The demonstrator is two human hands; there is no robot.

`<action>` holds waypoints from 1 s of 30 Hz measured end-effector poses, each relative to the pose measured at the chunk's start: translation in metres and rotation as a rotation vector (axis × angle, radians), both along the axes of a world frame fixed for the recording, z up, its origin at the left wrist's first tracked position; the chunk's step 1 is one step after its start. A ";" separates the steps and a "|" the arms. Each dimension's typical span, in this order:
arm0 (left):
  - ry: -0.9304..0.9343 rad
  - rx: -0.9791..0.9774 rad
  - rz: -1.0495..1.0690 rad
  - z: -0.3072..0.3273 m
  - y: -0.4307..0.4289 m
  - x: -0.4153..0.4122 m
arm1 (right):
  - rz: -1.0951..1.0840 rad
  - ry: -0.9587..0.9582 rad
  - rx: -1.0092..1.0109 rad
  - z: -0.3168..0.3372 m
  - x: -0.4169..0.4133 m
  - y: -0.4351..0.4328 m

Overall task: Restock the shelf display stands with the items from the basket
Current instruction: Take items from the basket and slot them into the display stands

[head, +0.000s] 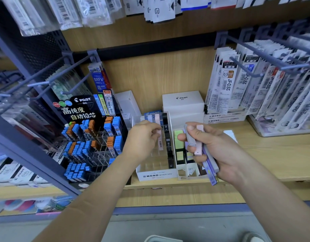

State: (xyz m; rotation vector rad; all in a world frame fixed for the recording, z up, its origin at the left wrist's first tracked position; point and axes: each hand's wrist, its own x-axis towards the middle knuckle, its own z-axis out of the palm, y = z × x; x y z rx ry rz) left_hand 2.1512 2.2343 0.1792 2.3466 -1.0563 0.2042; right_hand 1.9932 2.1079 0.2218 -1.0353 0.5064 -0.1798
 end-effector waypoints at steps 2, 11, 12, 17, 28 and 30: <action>0.037 -0.029 0.037 0.013 0.000 -0.004 | 0.012 0.006 -0.027 -0.001 0.000 0.000; 1.086 -0.178 -0.416 0.075 0.005 -0.048 | 0.021 -0.009 -0.068 0.002 0.000 0.006; 1.063 -0.159 -0.396 0.076 0.006 -0.050 | -0.003 -0.006 -0.054 0.002 0.000 0.006; 0.994 -0.095 -0.300 0.073 0.010 -0.050 | -0.076 -0.008 0.001 0.001 0.002 0.010; 1.225 -0.341 -0.326 0.056 0.019 -0.047 | 0.018 -0.058 0.034 -0.001 0.005 0.014; 1.188 -0.335 -0.328 0.055 0.019 -0.049 | 0.031 -0.063 0.057 -0.003 0.006 0.015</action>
